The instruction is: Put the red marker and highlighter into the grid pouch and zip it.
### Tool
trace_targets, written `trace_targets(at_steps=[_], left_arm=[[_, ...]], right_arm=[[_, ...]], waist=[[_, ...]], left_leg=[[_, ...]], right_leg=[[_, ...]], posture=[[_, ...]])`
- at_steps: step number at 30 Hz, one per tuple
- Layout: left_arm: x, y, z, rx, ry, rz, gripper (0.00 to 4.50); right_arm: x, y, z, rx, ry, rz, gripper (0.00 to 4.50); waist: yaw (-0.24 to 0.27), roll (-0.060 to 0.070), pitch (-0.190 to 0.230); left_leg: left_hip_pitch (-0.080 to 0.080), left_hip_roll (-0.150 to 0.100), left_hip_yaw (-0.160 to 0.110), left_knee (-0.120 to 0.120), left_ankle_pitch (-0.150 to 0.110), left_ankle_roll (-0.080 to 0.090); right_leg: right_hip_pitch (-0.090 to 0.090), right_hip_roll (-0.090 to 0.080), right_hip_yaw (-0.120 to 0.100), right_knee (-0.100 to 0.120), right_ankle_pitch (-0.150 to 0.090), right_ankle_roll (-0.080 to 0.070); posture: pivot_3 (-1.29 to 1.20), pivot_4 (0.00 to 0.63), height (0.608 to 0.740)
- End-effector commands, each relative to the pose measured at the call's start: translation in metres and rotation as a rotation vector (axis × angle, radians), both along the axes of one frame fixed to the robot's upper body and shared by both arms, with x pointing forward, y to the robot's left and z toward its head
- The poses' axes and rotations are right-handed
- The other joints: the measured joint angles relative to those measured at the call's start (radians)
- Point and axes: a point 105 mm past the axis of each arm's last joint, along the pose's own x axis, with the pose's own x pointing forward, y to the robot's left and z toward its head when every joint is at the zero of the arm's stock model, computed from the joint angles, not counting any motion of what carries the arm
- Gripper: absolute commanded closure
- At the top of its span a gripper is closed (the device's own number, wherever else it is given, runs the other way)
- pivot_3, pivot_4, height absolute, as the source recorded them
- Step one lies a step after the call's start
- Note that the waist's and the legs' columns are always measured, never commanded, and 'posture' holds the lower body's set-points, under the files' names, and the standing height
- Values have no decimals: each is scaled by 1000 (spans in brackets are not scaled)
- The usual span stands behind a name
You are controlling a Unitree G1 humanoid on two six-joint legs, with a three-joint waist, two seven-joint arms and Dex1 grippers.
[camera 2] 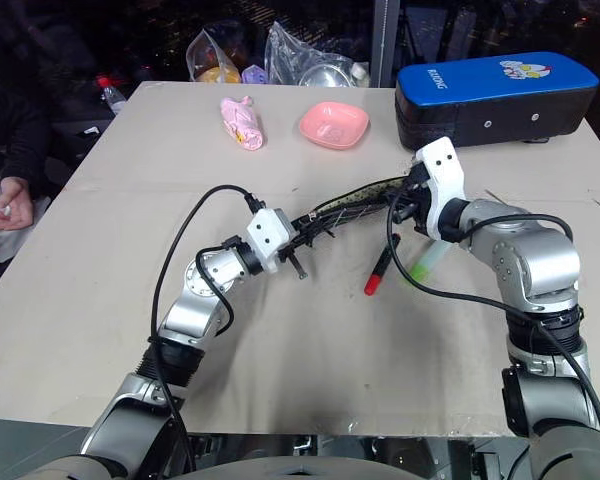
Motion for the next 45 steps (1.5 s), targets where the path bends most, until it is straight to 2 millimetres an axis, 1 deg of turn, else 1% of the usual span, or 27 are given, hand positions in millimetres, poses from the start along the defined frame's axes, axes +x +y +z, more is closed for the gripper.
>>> trace_targets(at_steps=[1, 4, 6, 8, 10, 11, 13, 15, 16, 17, 19, 21, 26, 27, 29, 31, 33, 35, 36, 38, 40, 42, 45], left_arm=[[-11, -9, 13, 14, -84, -58, 4500], [-13, -10, 12, 35, -99, -71, 4500], [-14, -11, 12, 55, -109, -81, 4500], [-13, -9, 10, 82, -117, -80, 4500], [-10, -5, 8, 123, -136, -61, 4500], [-9, -3, 8, 136, -143, -53, 4500], [-6, 1, 9, 142, -150, -36, 4500], [-5, 4, 11, 142, -153, -33, 4500], [-5, 5, 11, 143, -155, -34, 4500], [-5, 5, 12, 145, -158, -36, 4500], [-4, 4, 13, 145, -160, -43, 4500], [-3, 4, 14, 137, -157, -46, 4500], [0, 6, 16, 128, -147, -32, 4500], [2, 8, 16, 118, -140, -13, 4500], [6, 12, 18, 92, -131, 29, 4500], [8, 16, 20, 75, -131, 64, 4500], [9, 21, 21, 65, -131, 89, 4500], [11, 28, 21, 51, -124, 124, 4500], [11, 31, 22, 40, -120, 139, 4500], [12, 33, 23, 28, -118, 152, 4500], [12, 33, 26, 24, -121, 154, 4500], [11, 35, 30, 18, -126, 156, 4500], [10, 39, 34, 20, -137, 161, 4500]], right_arm=[[8, 4, -6, -136, -31, 23, 4470], [12, 4, -15, -282, -75, 69, 4470], [15, 8, -17, -434, -204, 146, 4470], [22, 12, -15, -563, -347, 198, 4470], [25, 17, -11, -654, -472, 265, 4470], [23, 19, -14, -701, -506, 317, 4233], [22, 19, -18, -770, -553, 390, 3621], [22, 19, -18, -801, -603, 419, 2692], [21, 20, -17, -803, -618, 429, 2148], [21, 20, -17, -809, -629, 435, 1824], [22, 19, -18, -825, -638, 439, 849], [23, 17, -19, -811, -630, 426, 40], [25, 16, 7, -629, -657, 289, 40], [21, 11, 17, -507, -627, 206, 40], [5, 1, 20, -305, -508, 96, 40], [-18, 2, 14, -189, -395, 56, 40], [-33, 6, 9, -144, -334, 36, 40], [-46, 17, -6, -65, -247, -44, 40], [-52, 22, -17, -43, -200, -77, 40], [-62, 31, -37, -53, -129, -104, 40], [-68, 34, -54, -53, -53, -145, 40], [-69, 32, -67, -78, -7, -197, 40], [-66, 27, -75, -107, 9, -273, 40]], waist=[[0, 0, 0], [0, 0, 0], [-1, 0, 0], [-1, 0, 0], [-3, 0, 0], [-3, 0, 0], [-2, 0, 0], [-1, 0, 1], [-1, 0, 1], [0, 0, 1], [-1, 0, 1], [-1, 0, 1], [0, 0, 1], [0, 0, 1], [7, 0, 1], [17, 0, 1], [15, 1, 1], [14, 0, 0], [10, 0, 0], [7, 0, 0], [4, 0, 0], [4, 0, 0], [2, 0, 0]], left_leg=[[0, 0, 0, 0, 0, 0], [0, 0, 0, 0, 0, 0], [0, 0, 0, 0, 0, 0], [0, 0, 0, 0, 0, 0], [0, 0, 0, 0, 0, 0], [0, 0, 0, 0, 0, 0], [0, 0, 0, 0, 0, 0], [0, 0, 0, 0, 0, 0], [0, 0, 0, 0, 0, 0], [0, 0, 1, 0, 0, 0], [0, 0, 1, 0, 0, 0], [0, 0, 1, 0, 0, 0], [0, 0, 1, 0, 0, -1], [0, 0, 1, 0, 0, -1], [0, 1, 0, 0, 0, -1], [-1, 1, 0, 0, 0, -1], [-1, 1, 0, 0, 0, -1], [0, 0, 0, 0, 0, 0], [1, 1, 0, 0, 0, 0], [1, 1, -1, -1, 0, -1], [0, 0, -1, -1, 0, -1], [0, -1, -1, 0, 0, -1], [0, -1, -1, 0, 0, -1]], right_leg=[[0, 0, 0, 0, 0, 0], [0, 0, 0, 0, 0, 0], [0, 0, 0, -1, 0, 0], [0, 1, 0, -1, 0, 0], [0, 2, 0, -1, 0, 0], [0, 2, 0, -1, 0, 0], [0, 2, 0, -1, 0, 0], [0, 1, 0, -1, 0, 0], [0, 1, 0, -1, 0, 0], [0, 0, 0, -1, 0, 0], [0, 0, 0, -1, 0, 0], [0, 0, 0, -1, 0, 0], [0, 0, 0, 0, 0, 0], [0, 0, 0, 0, 0, 0], [0, 0, -1, -1, 0, 0], [0, 0, -1, -1, 0, 0], [0, -1, -1, -1, 0, 0], [0, -1, 0, 0, 0, 0], [0, -1, 0, 1, 0, 0], [0, 0, -1, 2, 0, 0], [0, 0, -1, 1, 0, 0], [0, -1, -1, 1, 0, 0], [0, 0, -1, 1, 0, 0]], posture=[[0, 150, 740], [0, 150, 740], [0, 150, 740], [0, 150, 740], [0, 150, 740], [0, 150, 740], [0, 150, 740], [0, 150, 740], [0, 150, 740], [0, 150, 740], [0, 150, 740], [0, 150, 740], [0, 150, 740], [0, 150, 740], [0, 150, 740], [0, 150, 740], [0, 150, 740], [0, 150, 740], [0, 150, 740], [0, 150, 740], [0, 150, 740], [0, 150, 740], [0, 150, 740]])
